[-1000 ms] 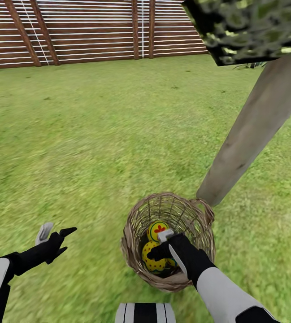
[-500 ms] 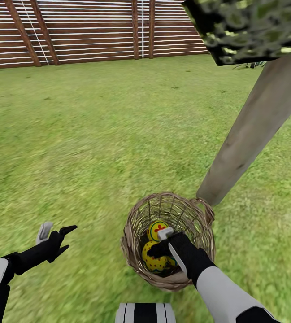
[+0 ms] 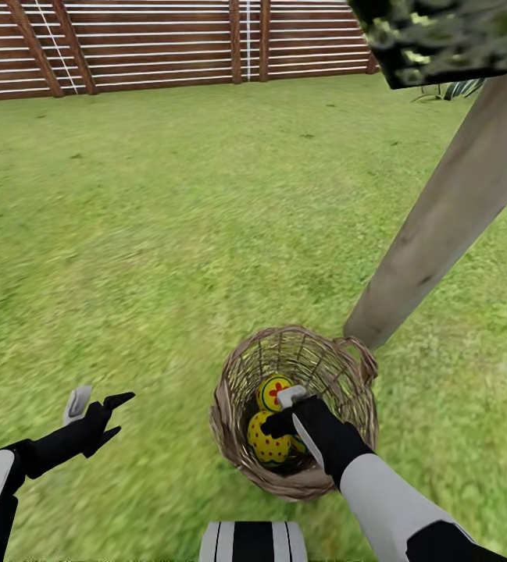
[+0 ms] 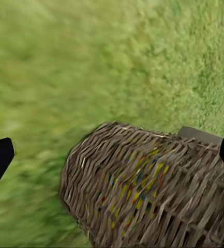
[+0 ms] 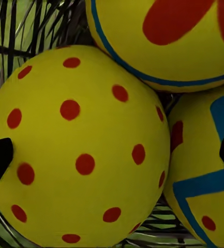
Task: Take the three Easter eggs out of the wicker basket on the lawn in the garden, then place them on the lawn next to a single tree (choose any tree) so that all three eggs are next to the same tree and none are left in the basket.
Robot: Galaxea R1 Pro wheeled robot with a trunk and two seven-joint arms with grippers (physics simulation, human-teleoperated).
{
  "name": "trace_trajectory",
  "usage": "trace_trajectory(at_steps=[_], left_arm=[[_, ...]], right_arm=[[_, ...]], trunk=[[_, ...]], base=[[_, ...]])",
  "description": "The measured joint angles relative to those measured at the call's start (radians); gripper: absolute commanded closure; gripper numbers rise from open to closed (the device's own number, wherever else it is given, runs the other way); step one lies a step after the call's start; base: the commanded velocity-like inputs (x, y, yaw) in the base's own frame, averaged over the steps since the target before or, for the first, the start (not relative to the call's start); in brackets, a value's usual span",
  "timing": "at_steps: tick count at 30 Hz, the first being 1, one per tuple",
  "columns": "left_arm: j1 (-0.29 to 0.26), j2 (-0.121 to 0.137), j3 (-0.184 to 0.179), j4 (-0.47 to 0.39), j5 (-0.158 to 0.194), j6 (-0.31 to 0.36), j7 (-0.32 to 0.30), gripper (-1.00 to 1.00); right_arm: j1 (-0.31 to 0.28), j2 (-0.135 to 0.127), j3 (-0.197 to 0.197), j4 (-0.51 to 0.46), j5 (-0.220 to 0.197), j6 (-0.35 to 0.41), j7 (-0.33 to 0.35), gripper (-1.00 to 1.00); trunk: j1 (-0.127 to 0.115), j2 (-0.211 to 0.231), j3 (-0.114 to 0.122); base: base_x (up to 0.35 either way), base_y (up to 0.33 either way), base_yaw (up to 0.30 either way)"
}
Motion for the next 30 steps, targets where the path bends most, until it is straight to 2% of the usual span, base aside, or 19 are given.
trace_trajectory(at_steps=[9,12,15,24,30], left_arm=[[0.0,0.0,0.0,0.0,-0.001,0.0,0.0,-1.0],[0.0,0.0,0.0,0.0,-0.001,0.0,0.0,-1.0],[0.0,0.0,0.0,0.0,-0.001,0.0,0.0,-1.0],[0.0,-0.001,-0.001,0.0,-0.001,-0.001,0.0,-1.0],[0.0,-0.002,-0.003,0.001,-0.002,-0.001,0.0,-1.0]], right_arm=[[0.0,-0.001,0.0,-0.009,0.0,0.0,0.008,-1.0],[0.0,-0.002,-0.001,-0.01,-0.002,0.0,0.018,-1.0],[0.0,-0.004,-0.001,-0.008,0.002,0.001,0.072,-1.0],[0.0,-0.004,-0.003,-0.009,-0.024,0.004,0.079,-1.0],[0.001,-0.005,-0.001,-0.058,-0.03,0.008,0.079,-1.0]], trunk=[[0.0,0.0,0.0],[0.001,-0.001,-0.012],[0.002,-0.001,-0.015],[0.004,-0.002,-0.039],[0.007,-0.004,-0.062]], base=[[0.0,0.0,0.0],[0.0,0.0,0.0],[0.0,0.0,0.0],[0.0,0.0,0.0],[0.0,0.0,0.0]])
